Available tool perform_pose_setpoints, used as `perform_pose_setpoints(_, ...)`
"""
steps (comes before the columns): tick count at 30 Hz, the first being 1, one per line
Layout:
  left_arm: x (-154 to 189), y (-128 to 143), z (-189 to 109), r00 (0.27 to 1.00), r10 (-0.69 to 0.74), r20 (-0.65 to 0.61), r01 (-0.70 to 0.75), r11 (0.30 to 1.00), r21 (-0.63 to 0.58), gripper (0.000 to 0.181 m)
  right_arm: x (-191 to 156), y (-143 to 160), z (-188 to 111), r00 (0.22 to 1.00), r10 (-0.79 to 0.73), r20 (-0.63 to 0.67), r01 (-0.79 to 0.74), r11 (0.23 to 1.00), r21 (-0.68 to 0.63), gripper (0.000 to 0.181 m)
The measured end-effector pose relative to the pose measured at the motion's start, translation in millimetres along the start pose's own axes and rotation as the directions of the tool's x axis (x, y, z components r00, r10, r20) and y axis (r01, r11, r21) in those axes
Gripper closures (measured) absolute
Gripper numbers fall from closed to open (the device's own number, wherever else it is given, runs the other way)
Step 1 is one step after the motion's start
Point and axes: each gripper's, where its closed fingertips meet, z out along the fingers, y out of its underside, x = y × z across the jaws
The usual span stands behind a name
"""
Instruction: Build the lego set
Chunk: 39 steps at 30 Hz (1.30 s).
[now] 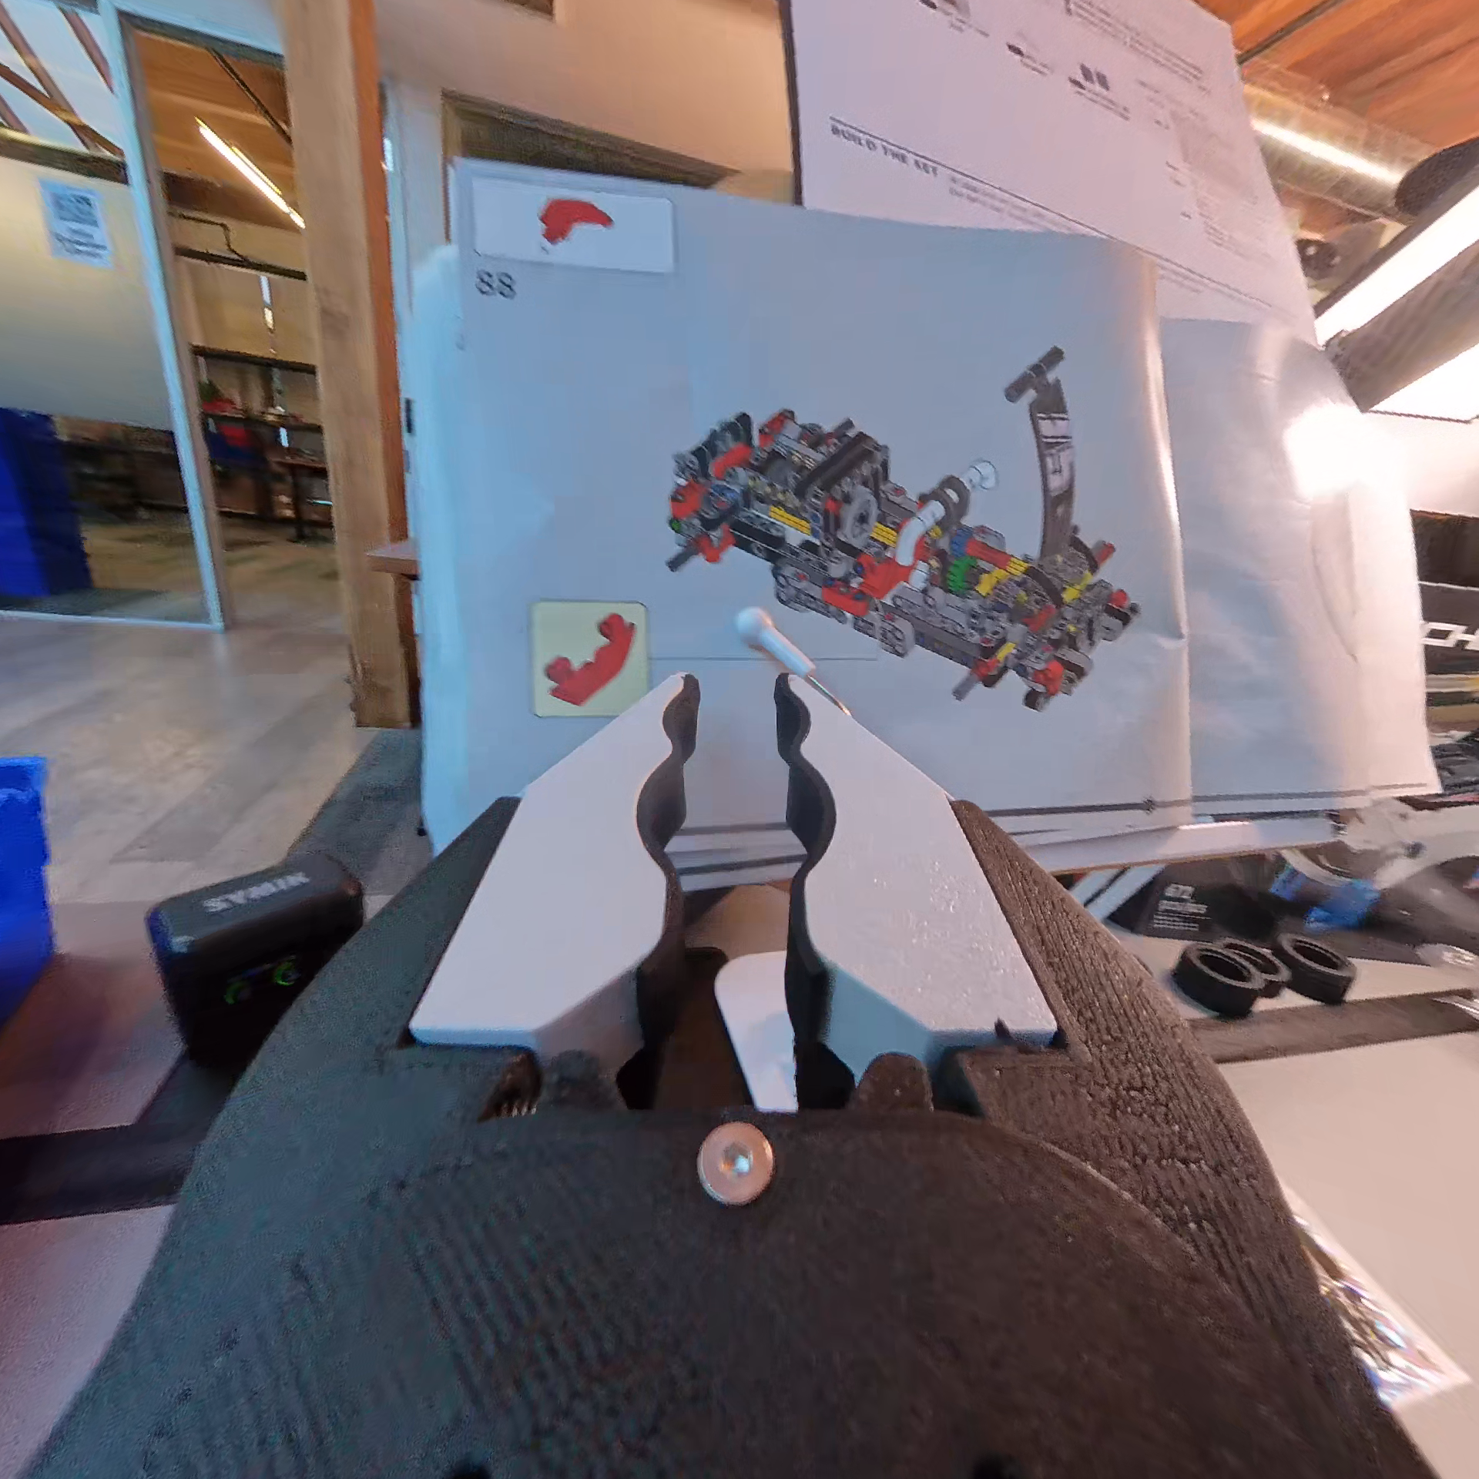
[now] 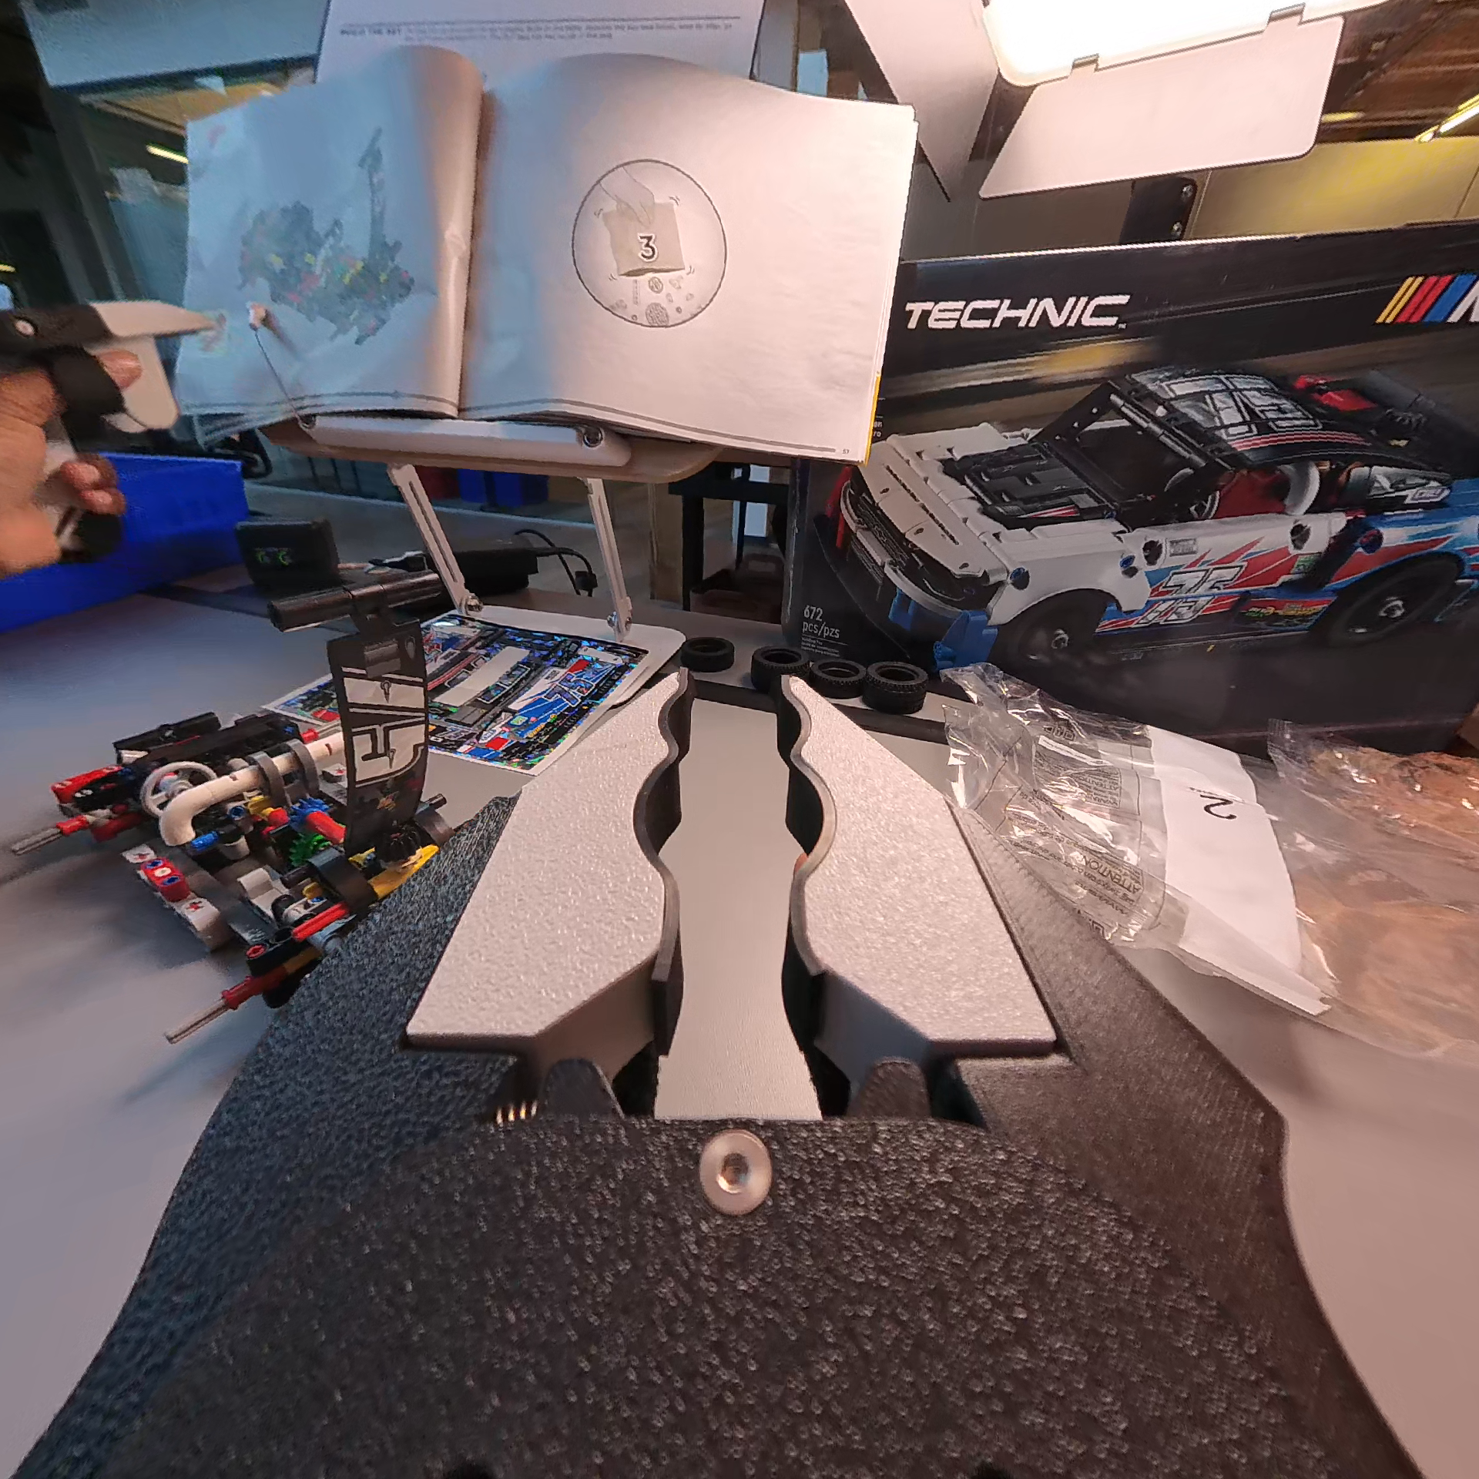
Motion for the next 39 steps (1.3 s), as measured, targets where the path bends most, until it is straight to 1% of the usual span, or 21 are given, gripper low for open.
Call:
perform_pose_setpoints(3, -24.0, -7.8, 2.6, 0.996, 0.068, 0.056, -0.067, 0.997, -0.023, 0.167, 1.1, -3.4, -1.3, 1.000, -0.002, -0.004, 0.002, 1.000, 0.012, 0.163)
perform_pose_setpoints(5, -36.0, -4.6, 7.1, 0.987, 0.139, 0.079, -0.133, 0.988, -0.081, 0.171, 1.6, -4.8, -1.9, 1.000, -0.004, -0.005, 0.004, 1.000, 0.017, 0.162)
perform_pose_setpoints(8, -40.4, -11.2, 10.2, 0.968, 0.234, 0.088, -0.224, 0.968, -0.113, 0.174, 0.9, -6.2, -2.2, 1.000, -0.010, 0.000, 0.010, 1.000, 0.021, 0.162)
perform_pose_setpoints(9, -40.6, -17.7, 11.2, 0.962, 0.254, 0.098, -0.243, 0.964, -0.110, 0.176, 0.4, -6.8, -2.5, 1.000, -0.013, 0.001, 0.013, 1.000, 0.022, 0.162)
perform_pose_setpoints(11, -37.0, -33.2, 17.1, 0.964, 0.249, 0.091, -0.240, 0.966, -0.099, 0.179, -1.7, -8.2, -2.8, 1.000, -0.021, 0.005, 0.021, 0.999, 0.026, 0.162)
perform_pose_setpoints(16, -37.5, -77.9, 43.8, 0.964, 0.250, 0.088, -0.243, 0.967, -0.080, 0.179, -8.3, -11.6, -3.6, 0.999, -0.037, 0.024, 0.036, 0.999, 0.033, 0.162)
perform_pose_setpoints(19, -40.3, -91.3, 59.0, 0.964, 0.254, 0.079, -0.246, 0.965, -0.094, 0.179, -10.1, -13.6, -4.2, 0.999, -0.032, 0.033, 0.031, 0.999, 0.038, 0.162)
perform_pose_setpoints(25, -41.7, -92.3, 71.8, 0.951, 0.299, 0.081, -0.288, 0.950, -0.124, 0.179, -12.3, -13.7, -4.6, 0.999, -0.031, 0.042, 0.030, 0.999, 0.034, 0.161)
perform_pose_setpoints(32, -36.7, -86.1, 76.3, 0.955, 0.292, 0.059, -0.282, 0.950, -0.138, 0.179, -12.9, -10.2, -3.3, 0.999, -0.029, 0.047, 0.028, 0.999, 0.021, 0.161)
perform_pose_setpoints(35, -24.6, -73.6, 72.0, 0.960, 0.278, 0.023, -0.272, 0.951, -0.148, 0.179, -12.9, -10.0, -3.2, 0.999, -0.027, 0.047, 0.026, 0.999, 0.020, 0.161)
perform_pose_setpoints(39, 4.6, -40.1, 57.8, 0.974, 0.221, -0.056, -0.228, 0.958, -0.175, 0.181, -13.9, -7.8, -2.5, 0.998, -0.023, 0.052, 0.023, 1.000, 0.012, 0.161)
